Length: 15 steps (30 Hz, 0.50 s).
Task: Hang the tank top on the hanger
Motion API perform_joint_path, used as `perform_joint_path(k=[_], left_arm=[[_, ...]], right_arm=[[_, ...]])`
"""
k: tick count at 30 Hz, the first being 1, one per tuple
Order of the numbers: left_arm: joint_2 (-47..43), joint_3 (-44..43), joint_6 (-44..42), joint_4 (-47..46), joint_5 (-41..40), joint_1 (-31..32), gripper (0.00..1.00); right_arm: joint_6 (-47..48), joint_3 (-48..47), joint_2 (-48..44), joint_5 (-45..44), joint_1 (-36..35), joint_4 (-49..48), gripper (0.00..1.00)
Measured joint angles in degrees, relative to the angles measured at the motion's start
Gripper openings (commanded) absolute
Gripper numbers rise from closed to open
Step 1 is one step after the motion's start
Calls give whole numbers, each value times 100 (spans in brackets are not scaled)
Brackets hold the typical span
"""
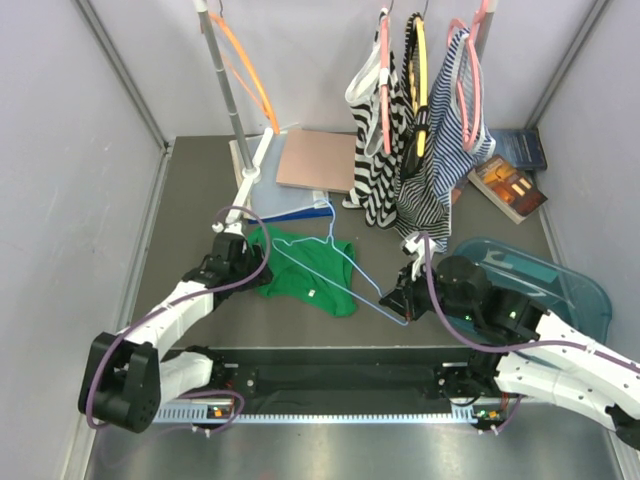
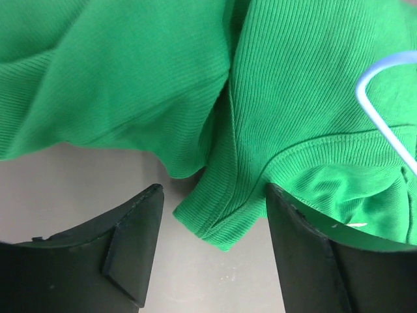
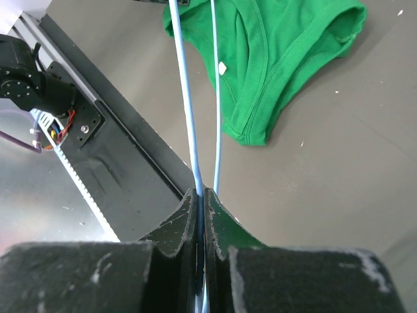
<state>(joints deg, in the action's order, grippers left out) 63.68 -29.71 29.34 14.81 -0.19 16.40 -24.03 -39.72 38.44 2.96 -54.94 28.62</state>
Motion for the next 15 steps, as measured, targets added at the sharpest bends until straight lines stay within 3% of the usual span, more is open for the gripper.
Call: perform_joint_path(k=[4,7,10,11,15], left_arm=[[70,114,24,-146,197,2,63],[72,168,50,-280,350,9,55],[70,229,87,-476,525,9,37],[70,243,101,-529,566,9,27],[68,251,144,-671,682,13,6]], right_arm=[[0,0,70,35,0,-33,0],[0,0,107,85,0,-33,0],[0,0,111,129,0,-33,0],[0,0,109,133,0,-33,0],[0,0,81,120,0,7,0]])
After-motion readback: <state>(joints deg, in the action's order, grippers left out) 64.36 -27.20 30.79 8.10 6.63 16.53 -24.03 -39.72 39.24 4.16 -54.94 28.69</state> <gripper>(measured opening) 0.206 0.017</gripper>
